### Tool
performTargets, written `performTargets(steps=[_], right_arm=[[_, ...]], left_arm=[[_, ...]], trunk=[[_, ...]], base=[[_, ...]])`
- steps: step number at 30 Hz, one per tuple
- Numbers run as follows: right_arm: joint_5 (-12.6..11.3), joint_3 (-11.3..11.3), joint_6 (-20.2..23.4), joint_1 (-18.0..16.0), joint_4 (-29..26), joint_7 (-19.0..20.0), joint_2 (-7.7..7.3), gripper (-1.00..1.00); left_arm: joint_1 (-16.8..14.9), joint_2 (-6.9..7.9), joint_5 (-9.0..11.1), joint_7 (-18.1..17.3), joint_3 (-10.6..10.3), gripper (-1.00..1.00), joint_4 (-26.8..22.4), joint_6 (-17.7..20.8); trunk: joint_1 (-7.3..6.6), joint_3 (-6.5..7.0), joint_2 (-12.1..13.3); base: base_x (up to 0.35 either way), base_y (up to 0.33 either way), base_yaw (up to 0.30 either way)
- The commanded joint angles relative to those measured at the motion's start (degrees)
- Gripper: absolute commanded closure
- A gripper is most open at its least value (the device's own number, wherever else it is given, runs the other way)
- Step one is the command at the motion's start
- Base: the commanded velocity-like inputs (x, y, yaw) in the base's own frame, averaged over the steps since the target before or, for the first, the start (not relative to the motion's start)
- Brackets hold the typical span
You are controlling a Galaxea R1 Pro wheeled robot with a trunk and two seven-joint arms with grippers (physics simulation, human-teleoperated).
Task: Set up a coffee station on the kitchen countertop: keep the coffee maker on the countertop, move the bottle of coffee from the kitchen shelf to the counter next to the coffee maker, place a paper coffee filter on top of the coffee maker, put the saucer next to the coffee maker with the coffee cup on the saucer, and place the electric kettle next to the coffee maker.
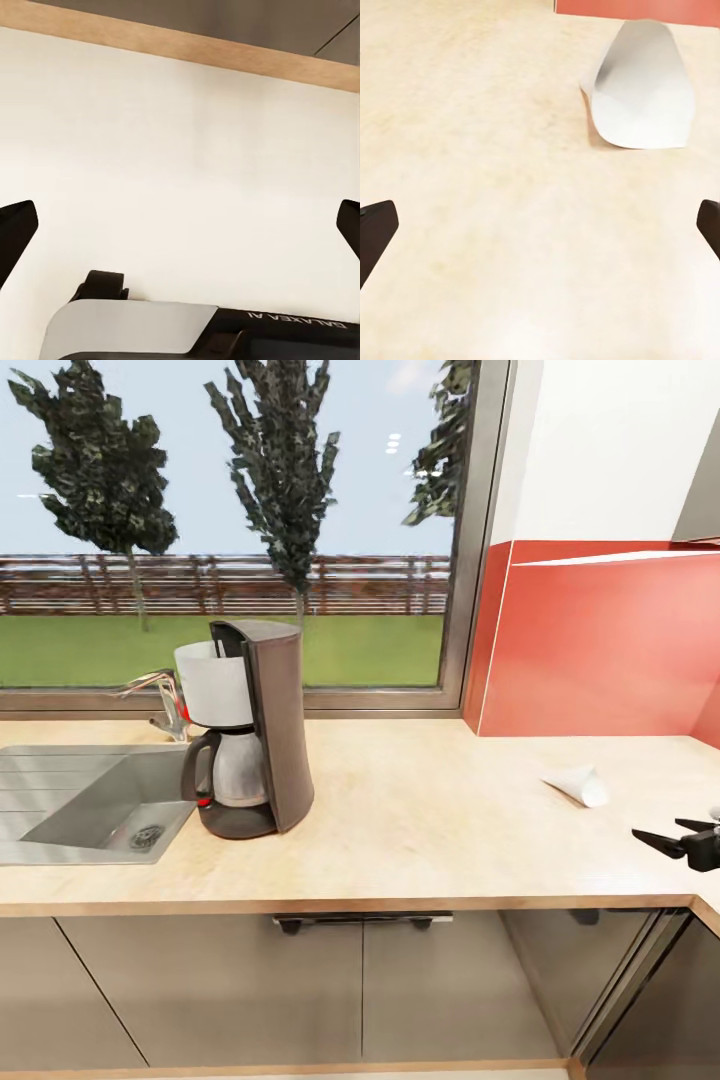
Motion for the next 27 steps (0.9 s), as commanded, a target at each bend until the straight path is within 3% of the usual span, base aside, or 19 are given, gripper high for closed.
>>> performTargets(steps=[1, 7, 16, 27], right_arm=[[0.02, -0.05, 0.36, -0.05, 0.06, 0.26, 0.10, -1.00], [0.02, -0.08, 0.26, -0.05, 0.18, 0.26, 0.31, -1.00], [0.02, -0.09, 0.16, -0.05, 0.21, 0.30, 0.90, -1.00], [0.06, -0.15, -3.03, -0.05, 0.74, -0.11, 0.96, -1.00]], left_arm=[[0.02, -0.02, 0.44, 0.01, 0.04, -1.00, -0.07, -0.06], [0.02, -0.02, 0.44, 0.02, 0.04, -1.00, -0.07, -0.07], [0.02, -0.02, 0.44, 0.02, 0.06, -1.00, -0.07, -0.07], [0.02, -0.02, 0.44, 0.02, 0.06, -1.00, -0.07, -0.05]], trunk=[[0.00, -0.05, -0.03], [0.00, -0.05, -0.03], [0.00, -0.05, -0.03], [0.00, -0.05, -0.03]], base=[[0.000, 0.000, 0.000], [0.000, 0.000, 0.041], [0.000, 0.000, 0.221], [0.000, 0.000, 0.144]])
